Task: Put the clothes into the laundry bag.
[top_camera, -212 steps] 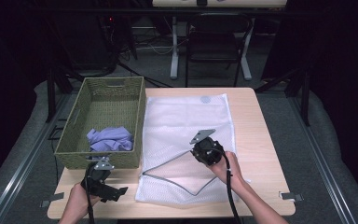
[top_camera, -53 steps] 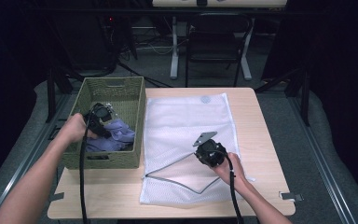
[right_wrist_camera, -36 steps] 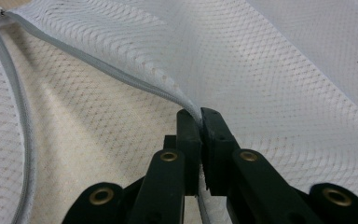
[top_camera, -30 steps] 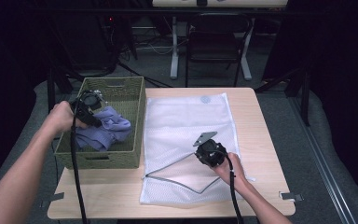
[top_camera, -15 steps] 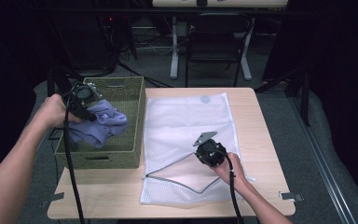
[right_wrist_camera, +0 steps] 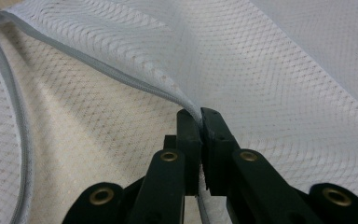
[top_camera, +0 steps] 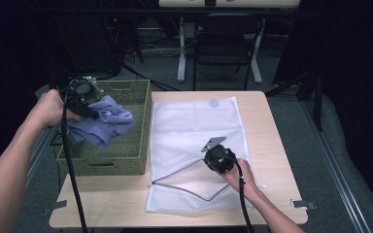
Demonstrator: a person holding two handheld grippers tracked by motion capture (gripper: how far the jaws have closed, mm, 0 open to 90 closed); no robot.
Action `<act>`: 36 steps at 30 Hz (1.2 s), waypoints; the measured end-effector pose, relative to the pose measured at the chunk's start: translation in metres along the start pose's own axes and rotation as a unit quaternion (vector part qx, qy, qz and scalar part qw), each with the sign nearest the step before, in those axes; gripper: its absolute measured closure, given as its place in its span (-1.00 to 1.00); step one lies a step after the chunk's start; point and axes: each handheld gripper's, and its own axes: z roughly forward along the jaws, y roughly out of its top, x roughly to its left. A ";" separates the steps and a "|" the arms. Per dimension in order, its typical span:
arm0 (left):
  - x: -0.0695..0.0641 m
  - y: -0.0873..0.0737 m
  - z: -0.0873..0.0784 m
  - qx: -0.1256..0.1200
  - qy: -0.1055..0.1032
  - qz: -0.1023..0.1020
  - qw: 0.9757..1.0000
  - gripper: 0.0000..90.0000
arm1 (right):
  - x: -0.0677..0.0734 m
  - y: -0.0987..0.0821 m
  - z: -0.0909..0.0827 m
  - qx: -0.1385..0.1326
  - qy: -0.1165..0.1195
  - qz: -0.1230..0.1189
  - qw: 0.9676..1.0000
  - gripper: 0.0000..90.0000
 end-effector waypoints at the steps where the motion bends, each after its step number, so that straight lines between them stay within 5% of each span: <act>1: -0.001 0.001 -0.002 -0.001 -0.001 0.001 1.000 0.83 | 0.000 0.000 0.000 0.000 -0.001 0.000 1.000 0.93; 17: -0.030 0.029 -0.026 -0.021 -0.013 0.016 1.000 0.83 | -0.001 0.000 0.001 -0.002 0.000 0.001 1.000 0.94; 36: -0.081 0.071 -0.029 -0.026 -0.041 0.087 0.995 0.83 | 0.000 0.000 0.000 -0.002 0.002 0.003 1.000 0.94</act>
